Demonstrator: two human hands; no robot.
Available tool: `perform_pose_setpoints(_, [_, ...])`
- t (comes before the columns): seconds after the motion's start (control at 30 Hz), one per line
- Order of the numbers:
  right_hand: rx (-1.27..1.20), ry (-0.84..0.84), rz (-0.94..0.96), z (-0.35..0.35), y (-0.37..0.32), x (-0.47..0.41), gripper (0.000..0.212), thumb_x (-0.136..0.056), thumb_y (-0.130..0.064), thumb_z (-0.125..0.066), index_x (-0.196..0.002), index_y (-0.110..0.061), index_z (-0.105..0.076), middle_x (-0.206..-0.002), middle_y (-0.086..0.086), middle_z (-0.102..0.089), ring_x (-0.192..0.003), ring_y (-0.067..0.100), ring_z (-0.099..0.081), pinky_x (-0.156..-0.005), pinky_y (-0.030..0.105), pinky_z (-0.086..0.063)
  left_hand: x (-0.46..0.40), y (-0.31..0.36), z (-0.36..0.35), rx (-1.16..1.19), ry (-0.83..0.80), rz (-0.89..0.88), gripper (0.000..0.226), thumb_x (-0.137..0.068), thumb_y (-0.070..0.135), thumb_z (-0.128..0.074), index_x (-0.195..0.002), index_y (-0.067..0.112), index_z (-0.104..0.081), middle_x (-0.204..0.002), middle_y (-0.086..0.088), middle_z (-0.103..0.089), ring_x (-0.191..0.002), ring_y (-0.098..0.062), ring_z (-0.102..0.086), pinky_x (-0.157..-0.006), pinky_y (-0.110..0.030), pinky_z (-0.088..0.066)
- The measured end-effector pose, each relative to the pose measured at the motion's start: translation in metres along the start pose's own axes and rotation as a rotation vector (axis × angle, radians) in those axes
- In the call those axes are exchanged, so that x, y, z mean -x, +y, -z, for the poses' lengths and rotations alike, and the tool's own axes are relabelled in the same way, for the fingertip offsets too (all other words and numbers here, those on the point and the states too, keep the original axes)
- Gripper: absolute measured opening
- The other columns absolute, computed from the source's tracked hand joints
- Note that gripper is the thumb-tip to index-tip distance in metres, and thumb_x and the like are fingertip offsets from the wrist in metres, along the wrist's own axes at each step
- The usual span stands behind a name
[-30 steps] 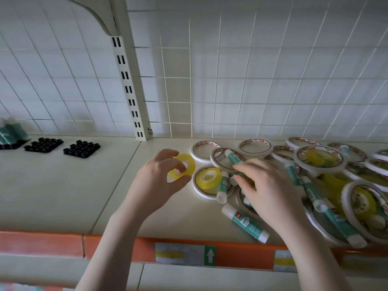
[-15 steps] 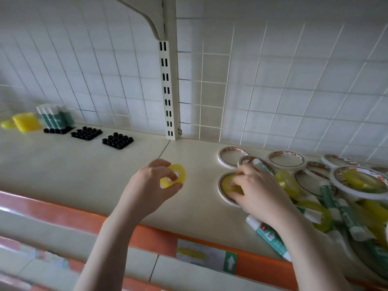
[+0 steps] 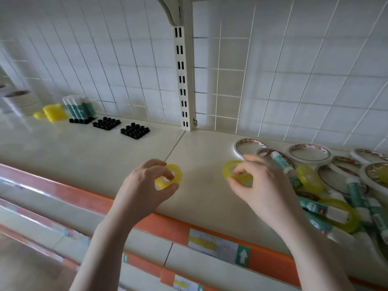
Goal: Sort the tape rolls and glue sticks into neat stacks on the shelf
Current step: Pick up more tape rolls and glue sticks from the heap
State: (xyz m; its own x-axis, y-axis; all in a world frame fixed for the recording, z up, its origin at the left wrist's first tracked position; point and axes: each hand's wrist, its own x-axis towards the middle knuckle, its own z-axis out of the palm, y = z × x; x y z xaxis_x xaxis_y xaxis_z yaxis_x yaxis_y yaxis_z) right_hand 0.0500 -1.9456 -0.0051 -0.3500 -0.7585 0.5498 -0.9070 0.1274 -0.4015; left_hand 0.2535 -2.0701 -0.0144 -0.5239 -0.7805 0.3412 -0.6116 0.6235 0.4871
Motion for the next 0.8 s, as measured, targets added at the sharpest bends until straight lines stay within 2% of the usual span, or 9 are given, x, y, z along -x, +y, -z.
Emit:
perform_pose_setpoints(0.1, [-0.036,0.028,0.015,-0.016,-0.019,-0.001,0.023,-0.055,-0.015,-0.087,-0.065,-0.015,-0.066,-0.080,0.006,-0.069,-0.071,0.028,-0.066,-0.066,0.029,-0.050,-0.003,-0.016,0.015,0.035,0.024,-0.035,0.029,-0.063,0.053,-0.064,-0.078,0.028,-0.064,-0.099,0.021,-0.053,-0.081,-0.011,-0.058,-0.066,-0.024,-0.037])
perform_pose_setpoints(0.17, [-0.052,0.040,-0.007,-0.030,-0.034,-0.003,0.024,-0.053,-0.014,-0.087,-0.065,-0.016,-0.066,-0.081,0.005,-0.069,-0.073,0.027,-0.066,-0.068,0.027,-0.042,-0.003,-0.032,0.027,0.056,0.043,-0.059,0.040,-0.058,0.062,-0.051,-0.079,0.030,-0.062,-0.099,0.022,-0.054,-0.081,-0.012,-0.058,-0.066,-0.026,-0.041])
perform_pose_setpoints(0.23, [-0.075,0.042,-0.023,-0.047,-0.053,-0.006,0.023,-0.054,-0.013,-0.085,-0.066,-0.015,-0.066,-0.083,0.006,-0.069,-0.077,0.029,-0.066,-0.070,0.026,-0.035,-0.003,-0.054,0.042,0.053,0.062,-0.068,0.047,-0.057,0.064,-0.047,-0.083,0.029,-0.062,-0.100,0.020,-0.055,-0.080,-0.014,-0.058,-0.069,-0.029,-0.044])
perform_pose_setpoints(0.33, [-0.084,0.055,-0.022,-0.078,-0.094,-0.014,0.022,-0.055,-0.011,-0.085,-0.066,-0.014,-0.066,-0.083,0.008,-0.069,-0.079,0.030,-0.065,-0.071,0.027,-0.035,-0.002,-0.094,0.074,0.020,0.083,-0.086,0.041,-0.061,0.060,-0.059,-0.084,0.027,-0.062,-0.101,0.016,-0.058,-0.081,-0.016,-0.058,-0.069,-0.030,-0.044])
perform_pose_setpoints(0.4, [-0.082,0.066,-0.021,-0.101,-0.129,-0.020,0.022,-0.055,-0.011,-0.085,-0.065,-0.014,-0.065,-0.082,0.008,-0.068,-0.078,0.030,-0.065,-0.070,0.028,-0.039,-0.004,-0.125,0.099,-0.006,0.097,-0.099,0.027,-0.068,0.042,-0.076,-0.082,0.023,-0.064,-0.101,0.013,-0.059,-0.082,-0.017,-0.061,-0.069,-0.030,-0.044])
perform_pose_setpoints(0.47, [-0.081,0.071,-0.027,-0.125,-0.164,-0.027,0.021,-0.057,-0.012,-0.085,-0.065,-0.014,-0.066,-0.085,0.008,-0.069,-0.080,0.030,-0.065,-0.070,0.029,-0.041,-0.005,-0.159,0.123,-0.022,0.108,-0.115,0.021,-0.071,0.031,-0.079,-0.082,0.020,-0.065,-0.101,0.010,-0.061,-0.082,-0.018,-0.062,-0.070,-0.031,-0.047])
perform_pose_setpoints(0.57, [-0.101,0.074,-0.017,-0.160,-0.209,-0.037,0.021,-0.059,-0.013,-0.085,-0.066,-0.014,-0.065,-0.095,0.008,-0.070,-0.085,0.030,-0.064,-0.071,0.024,-0.034,-0.011,-0.208,0.157,-0.059,0.125,-0.137,0.025,-0.070,0.040,-0.075,-0.081,0.020,-0.065,-0.099,0.007,-0.062,-0.081,-0.018,-0.063,-0.070,-0.035,-0.050])
perform_pose_setpoints(0.67, [-0.116,0.043,-0.009,-0.188,-0.247,-0.049,0.019,-0.061,-0.013,-0.083,-0.068,-0.013,-0.066,-0.099,0.007,-0.068,-0.090,0.029,-0.062,-0.071,0.022,-0.031,-0.014,-0.250,0.184,-0.070,0.137,-0.121,0.024,-0.069,0.034,-0.079,-0.081,0.020,-0.065,-0.098,0.007,-0.062,-0.081,-0.019,-0.063,-0.069,-0.036,-0.051])
perform_pose_setpoints(0.8, [-0.106,0.009,-0.003,-0.223,-0.284,-0.071,0.017,-0.064,-0.016,-0.083,-0.070,-0.013,-0.067,-0.101,0.004,-0.067,-0.094,0.027,-0.061,-0.072,0.019,-0.031,-0.018,-0.298,0.209,-0.087,0.144,-0.093,0.024,-0.069,0.034,-0.079,-0.080,0.020,-0.064,-0.095,0.007,-0.063,-0.063,-0.011,-0.052,-0.065,-0.032,-0.047])
